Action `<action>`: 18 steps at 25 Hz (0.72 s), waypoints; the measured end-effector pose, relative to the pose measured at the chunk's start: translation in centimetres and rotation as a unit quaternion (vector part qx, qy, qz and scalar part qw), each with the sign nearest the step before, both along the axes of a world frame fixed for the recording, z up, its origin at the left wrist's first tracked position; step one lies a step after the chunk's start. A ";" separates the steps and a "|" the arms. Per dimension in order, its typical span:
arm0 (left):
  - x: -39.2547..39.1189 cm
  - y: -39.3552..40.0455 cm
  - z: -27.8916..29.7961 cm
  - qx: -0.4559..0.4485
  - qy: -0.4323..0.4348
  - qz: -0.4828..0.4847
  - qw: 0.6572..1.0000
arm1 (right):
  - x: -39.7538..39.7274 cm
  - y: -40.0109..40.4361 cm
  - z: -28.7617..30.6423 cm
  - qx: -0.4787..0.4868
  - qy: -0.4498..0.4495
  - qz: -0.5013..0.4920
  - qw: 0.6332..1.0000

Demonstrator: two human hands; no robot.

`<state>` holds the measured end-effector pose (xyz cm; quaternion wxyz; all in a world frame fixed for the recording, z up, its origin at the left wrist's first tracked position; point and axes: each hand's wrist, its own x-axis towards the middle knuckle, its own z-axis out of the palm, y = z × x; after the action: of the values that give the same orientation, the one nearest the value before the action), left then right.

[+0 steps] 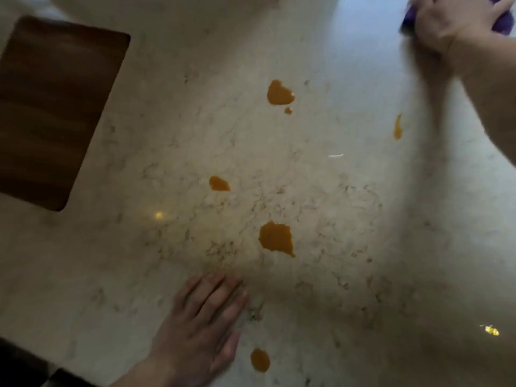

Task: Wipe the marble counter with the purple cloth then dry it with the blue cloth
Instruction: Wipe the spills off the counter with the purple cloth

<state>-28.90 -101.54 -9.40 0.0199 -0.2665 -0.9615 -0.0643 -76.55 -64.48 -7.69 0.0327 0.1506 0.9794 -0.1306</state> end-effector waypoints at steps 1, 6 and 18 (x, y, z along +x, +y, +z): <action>0.1 0.0 0.1 -0.004 -0.012 -0.002 1.000 | 0.9 -0.8 0.2 -0.012 0.000 0.012 1.000; 0.4 -0.3 0.3 -0.001 -0.041 0.010 0.999 | 9.5 -4.1 0.7 0.029 0.017 0.202 0.979; 0.3 -0.3 1.0 0.048 -0.072 0.036 0.996 | 51.1 -14.5 0.5 0.057 -0.021 0.186 0.981</action>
<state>-28.61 -101.82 -8.40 -0.0344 -0.2249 -0.9653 -0.1284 -25.43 -79.01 -7.22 0.0687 -0.0294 0.9952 -0.0633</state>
